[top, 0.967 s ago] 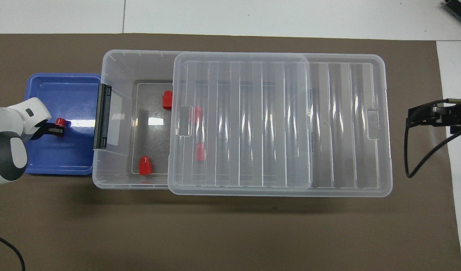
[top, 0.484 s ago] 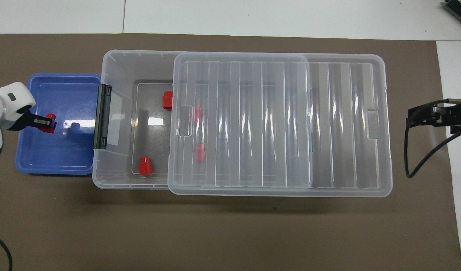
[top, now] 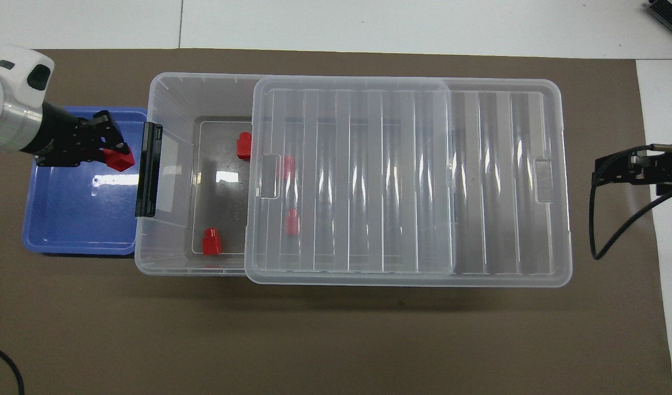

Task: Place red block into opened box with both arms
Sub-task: 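Carry the red block over the opened box with the left gripper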

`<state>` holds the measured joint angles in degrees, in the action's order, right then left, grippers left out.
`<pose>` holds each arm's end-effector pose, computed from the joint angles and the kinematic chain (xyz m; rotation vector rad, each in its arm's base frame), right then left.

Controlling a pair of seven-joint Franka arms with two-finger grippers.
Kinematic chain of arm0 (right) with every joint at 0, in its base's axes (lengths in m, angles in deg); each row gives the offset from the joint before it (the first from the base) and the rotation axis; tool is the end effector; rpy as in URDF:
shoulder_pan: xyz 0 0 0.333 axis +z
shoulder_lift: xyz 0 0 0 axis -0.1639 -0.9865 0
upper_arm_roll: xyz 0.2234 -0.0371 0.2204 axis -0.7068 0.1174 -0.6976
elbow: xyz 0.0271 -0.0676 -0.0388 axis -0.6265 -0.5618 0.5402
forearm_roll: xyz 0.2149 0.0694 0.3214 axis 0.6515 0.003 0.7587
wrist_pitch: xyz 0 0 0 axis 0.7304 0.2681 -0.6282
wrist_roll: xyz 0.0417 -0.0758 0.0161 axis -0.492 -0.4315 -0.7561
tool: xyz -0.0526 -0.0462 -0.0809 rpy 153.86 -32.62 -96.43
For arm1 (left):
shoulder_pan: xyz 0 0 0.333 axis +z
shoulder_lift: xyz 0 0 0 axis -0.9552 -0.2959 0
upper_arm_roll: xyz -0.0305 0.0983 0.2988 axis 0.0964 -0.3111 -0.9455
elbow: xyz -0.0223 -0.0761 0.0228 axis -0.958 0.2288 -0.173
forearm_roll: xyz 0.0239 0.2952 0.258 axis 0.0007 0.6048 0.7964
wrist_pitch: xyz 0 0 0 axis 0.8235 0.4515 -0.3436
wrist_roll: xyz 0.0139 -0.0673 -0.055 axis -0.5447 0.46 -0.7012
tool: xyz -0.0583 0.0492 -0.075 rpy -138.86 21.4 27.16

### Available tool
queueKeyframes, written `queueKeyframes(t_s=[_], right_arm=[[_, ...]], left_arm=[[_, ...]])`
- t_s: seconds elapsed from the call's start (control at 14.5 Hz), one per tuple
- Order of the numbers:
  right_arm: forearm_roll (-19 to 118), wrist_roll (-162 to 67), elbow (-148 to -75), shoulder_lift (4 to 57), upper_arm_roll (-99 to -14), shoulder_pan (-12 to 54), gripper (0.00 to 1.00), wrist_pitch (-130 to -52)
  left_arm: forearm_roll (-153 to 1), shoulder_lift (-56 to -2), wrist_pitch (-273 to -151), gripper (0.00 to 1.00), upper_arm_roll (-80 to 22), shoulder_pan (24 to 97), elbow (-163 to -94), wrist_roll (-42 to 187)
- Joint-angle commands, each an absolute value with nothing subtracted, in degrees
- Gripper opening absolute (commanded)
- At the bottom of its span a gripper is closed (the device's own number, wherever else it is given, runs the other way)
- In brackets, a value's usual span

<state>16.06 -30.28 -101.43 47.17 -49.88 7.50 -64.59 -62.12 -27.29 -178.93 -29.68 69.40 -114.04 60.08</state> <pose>0.5478 -0.0140 0.6144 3.0842 -0.2656 -0.0123 0.6086 -0.0755 0.5298 2.8770 0.6333 -0.0159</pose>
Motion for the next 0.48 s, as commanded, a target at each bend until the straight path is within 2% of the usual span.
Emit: queueKeyframes(t_s=[0.0, 0.14, 0.35, 0.41], right_arm=[[17.6, -31.4, -103.5, 48.8, -49.9, 6.8, 1.0, -65.5], [17.6, -31.4, -104.2, 48.9, -49.9, 6.3, 1.0, -65.8], [17.6, -31.5, -107.0, 50.1, -49.9, 5.6, 0.99, -68.2], [17.6, -31.5, -108.4, 50.6, -49.9, 5.3, 0.94, -69.5]], left_arm=[[-63.6, -27.4, -181.2, 0.0, -30.6, 65.6, -113.9, 49.7], [-63.6, -26.8, -184.7, 0.0, -30.6, 63.1, -116.0, 46.4], [-62.8, -24.9, -199.6, 0.0, -30.7, 57.2, -127.4, 46.9], [-62.8, -24.9, -204.4, 0.0, -30.7, 55.2, -130.3, 46.8]])
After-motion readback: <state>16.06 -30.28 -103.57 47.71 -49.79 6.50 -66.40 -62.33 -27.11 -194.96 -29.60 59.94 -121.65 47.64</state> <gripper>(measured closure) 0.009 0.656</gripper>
